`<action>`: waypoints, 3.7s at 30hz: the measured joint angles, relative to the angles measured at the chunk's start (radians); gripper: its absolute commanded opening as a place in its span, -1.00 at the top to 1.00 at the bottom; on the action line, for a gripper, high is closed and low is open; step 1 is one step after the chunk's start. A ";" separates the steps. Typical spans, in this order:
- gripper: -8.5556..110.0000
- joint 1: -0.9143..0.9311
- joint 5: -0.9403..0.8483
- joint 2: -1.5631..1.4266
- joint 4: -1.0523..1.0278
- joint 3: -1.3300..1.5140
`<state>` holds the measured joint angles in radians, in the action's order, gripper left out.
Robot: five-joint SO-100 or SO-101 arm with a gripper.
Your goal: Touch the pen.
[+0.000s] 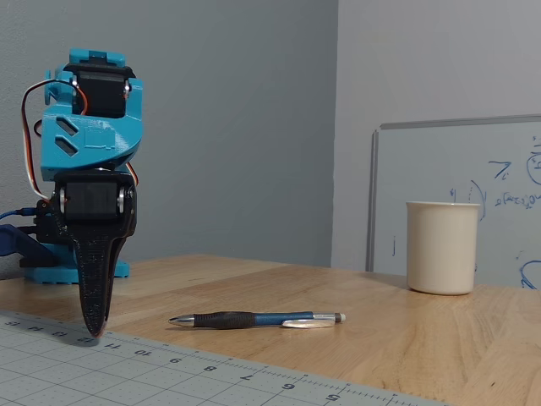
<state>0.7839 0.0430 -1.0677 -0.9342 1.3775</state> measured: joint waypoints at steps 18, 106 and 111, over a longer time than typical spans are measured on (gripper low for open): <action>0.85 -0.828 -0.002 -1.815 -0.202 1.646; 0.85 -0.534 0.014 -0.284 0.018 0.133; 0.85 -0.492 0.014 -0.143 0.018 0.057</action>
<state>0.2915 0.0568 -1.2103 -0.9158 1.4343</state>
